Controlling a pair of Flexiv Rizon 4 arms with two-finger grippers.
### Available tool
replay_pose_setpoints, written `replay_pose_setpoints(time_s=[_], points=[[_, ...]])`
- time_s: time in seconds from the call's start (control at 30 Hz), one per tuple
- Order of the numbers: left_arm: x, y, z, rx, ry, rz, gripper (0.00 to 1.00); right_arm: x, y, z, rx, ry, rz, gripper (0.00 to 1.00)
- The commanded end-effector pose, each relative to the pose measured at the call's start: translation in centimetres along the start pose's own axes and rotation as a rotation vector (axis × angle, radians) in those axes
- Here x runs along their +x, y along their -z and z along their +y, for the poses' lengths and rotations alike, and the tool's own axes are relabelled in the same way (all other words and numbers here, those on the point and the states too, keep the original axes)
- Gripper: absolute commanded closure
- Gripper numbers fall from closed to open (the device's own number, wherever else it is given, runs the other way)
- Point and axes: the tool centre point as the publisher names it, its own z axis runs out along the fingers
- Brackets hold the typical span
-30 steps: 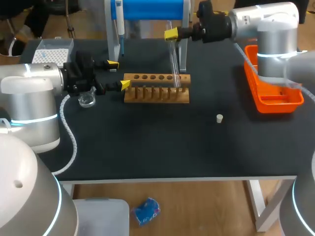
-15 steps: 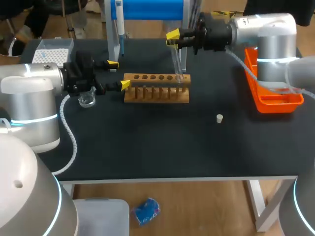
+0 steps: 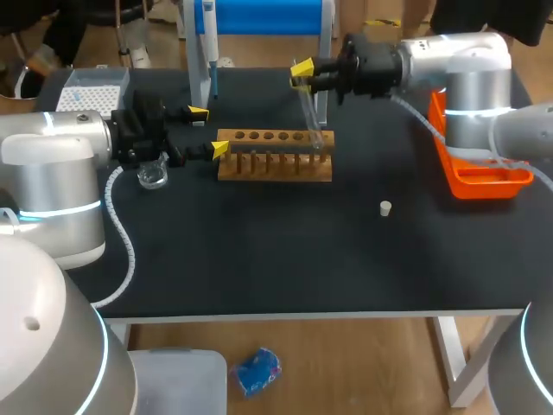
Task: Invert the test tube, pick up the pipette, mount the tip to pipette, aspirate from beaker and dispense into the tube, eject the tip, return the pipette, and cap with the stopper.
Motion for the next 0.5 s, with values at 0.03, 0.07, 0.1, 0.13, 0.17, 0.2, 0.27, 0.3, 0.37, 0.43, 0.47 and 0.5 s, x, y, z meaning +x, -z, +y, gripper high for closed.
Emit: replay_pose_setpoints(time_s=[0.03, 0.07, 0.1, 0.13, 0.17, 0.2, 0.27, 0.3, 0.37, 0.43, 0.47, 0.5], points=[[0.12, -0.10, 0.09, 0.004, -0.001, -0.006, 0.00, -0.07, -0.11, 0.20, 0.014, -0.015, -0.016, 1.00], [0.12, -0.10, 0.09, 0.004, -0.001, -0.006, 0.00, -0.08, -0.13, 0.17, 0.012, -0.015, -0.024, 1.00], [0.12, -0.10, 0.09, 0.004, -0.001, -0.006, 0.00, -0.10, -0.14, 0.16, 0.012, -0.017, -0.022, 1.00], [0.12, -0.10, 0.09, 0.004, -0.001, -0.006, 0.00, -0.10, -0.15, 0.15, 0.012, -0.019, -0.023, 1.00], [0.12, -0.10, 0.09, 0.004, -0.001, -0.006, 0.00, -0.08, -0.17, 0.12, 0.004, -0.024, -0.036, 1.00], [0.12, -0.10, 0.09, 0.004, -0.001, -0.006, 0.00, -0.10, -0.17, 0.12, 0.006, -0.028, -0.033, 1.00], [0.12, -0.10, 0.09, 0.004, -0.001, -0.006, 0.00, -0.05, -0.17, 0.07, 0.005, -0.029, -0.033, 1.00], [0.12, -0.10, 0.09, 0.004, -0.001, -0.006, 0.00, -0.05, -0.17, 0.07, 0.005, -0.029, -0.033, 1.00], [0.12, -0.10, 0.09, 0.004, -0.001, -0.006, 0.00, -0.05, -0.17, 0.07, 0.005, -0.029, -0.033, 1.00], [0.12, -0.10, 0.09, 0.004, -0.001, -0.006, 0.00, -0.05, -0.17, 0.07, 0.005, -0.029, -0.033, 1.00], [0.12, -0.10, 0.09, 0.004, -0.001, -0.006, 0.00, -0.05, -0.17, 0.07, 0.005, -0.029, -0.033, 1.00], [0.12, -0.10, 0.09, 0.004, -0.001, -0.006, 0.00, -0.05, -0.17, 0.07, 0.005, -0.029, -0.033, 1.00]])
